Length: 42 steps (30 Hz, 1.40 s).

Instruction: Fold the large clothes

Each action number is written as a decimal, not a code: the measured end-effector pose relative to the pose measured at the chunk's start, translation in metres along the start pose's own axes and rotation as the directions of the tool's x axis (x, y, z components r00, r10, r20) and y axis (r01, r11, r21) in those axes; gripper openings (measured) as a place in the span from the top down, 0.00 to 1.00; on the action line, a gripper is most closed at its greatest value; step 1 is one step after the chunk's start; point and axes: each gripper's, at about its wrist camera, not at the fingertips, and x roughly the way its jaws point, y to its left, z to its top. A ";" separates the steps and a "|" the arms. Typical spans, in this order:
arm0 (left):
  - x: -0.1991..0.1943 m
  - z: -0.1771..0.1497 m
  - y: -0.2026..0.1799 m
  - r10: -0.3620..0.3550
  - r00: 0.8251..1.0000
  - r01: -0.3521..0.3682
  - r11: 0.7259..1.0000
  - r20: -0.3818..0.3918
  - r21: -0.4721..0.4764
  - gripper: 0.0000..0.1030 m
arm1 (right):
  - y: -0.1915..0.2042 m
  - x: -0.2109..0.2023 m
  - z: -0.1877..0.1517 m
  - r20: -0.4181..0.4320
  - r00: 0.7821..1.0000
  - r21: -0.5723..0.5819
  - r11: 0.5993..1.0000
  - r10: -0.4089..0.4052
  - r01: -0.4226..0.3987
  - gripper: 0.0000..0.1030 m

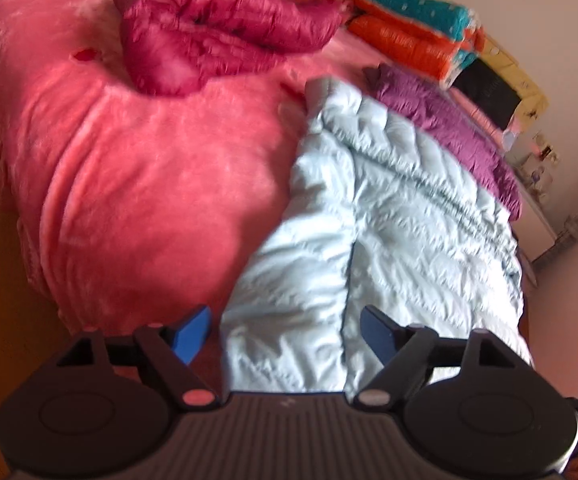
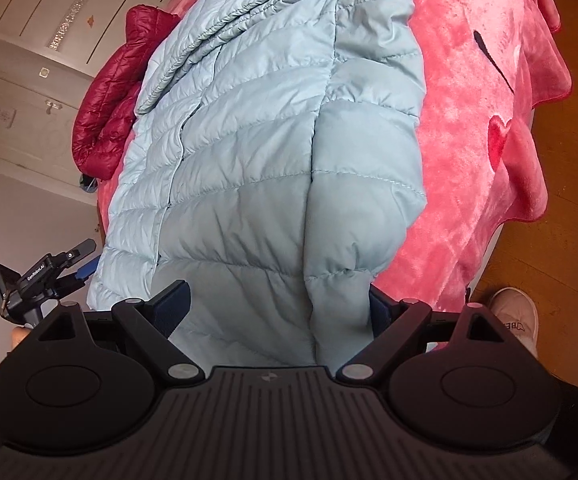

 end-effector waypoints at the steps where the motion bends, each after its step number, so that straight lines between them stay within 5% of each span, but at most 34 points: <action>1: 0.004 -0.002 0.000 0.007 1.000 -0.007 1.000 -0.020 0.006 0.21 | 0.000 0.003 0.000 -0.012 1.000 0.001 1.000 -0.005 0.005 0.00; 10: 0.013 -0.007 -0.004 -0.019 0.995 0.021 1.000 -0.102 0.019 0.27 | 0.009 0.027 -0.001 -0.105 0.991 -0.041 0.996 -0.078 0.074 0.00; 14: 0.009 -0.008 -0.008 -0.027 0.993 0.031 0.999 -0.112 0.037 0.50 | 0.013 0.017 -0.002 -0.074 0.997 -0.062 0.998 -0.038 0.033 0.01; 18: 0.003 -0.009 -0.012 -0.095 0.987 0.099 0.995 -0.131 0.030 0.89 | 0.015 0.006 -0.002 -0.030 1.000 -0.067 0.998 -0.001 -0.001 0.23; 19: 0.003 -0.009 -0.013 -0.116 0.984 0.120 0.992 -0.139 0.024 0.91 | 0.015 0.005 -0.001 -0.022 1.000 -0.064 0.998 0.007 -0.009 0.27; 24: 0.003 -0.005 -0.025 -0.172 0.974 0.176 0.984 -0.144 0.016 0.95 | 0.015 -0.003 0.002 0.017 0.996 -0.035 0.995 0.090 -0.089 0.55; 30: 0.000 0.013 -0.028 -0.327 0.940 0.314 0.940 -0.093 -0.134 0.96 | 0.014 -0.012 0.007 0.100 0.983 0.023 0.988 0.152 -0.155 0.69; 36: -0.007 0.051 -0.047 -0.436 0.900 0.429 0.886 -0.002 -0.174 0.96 | 0.014 -0.033 0.022 0.215 0.920 0.063 0.935 0.328 -0.348 0.73; 42: 0.000 0.101 -0.068 -0.483 0.870 0.493 0.851 0.096 -0.183 0.97 | 0.016 -0.044 0.052 0.298 0.867 0.065 0.898 0.399 -0.435 0.73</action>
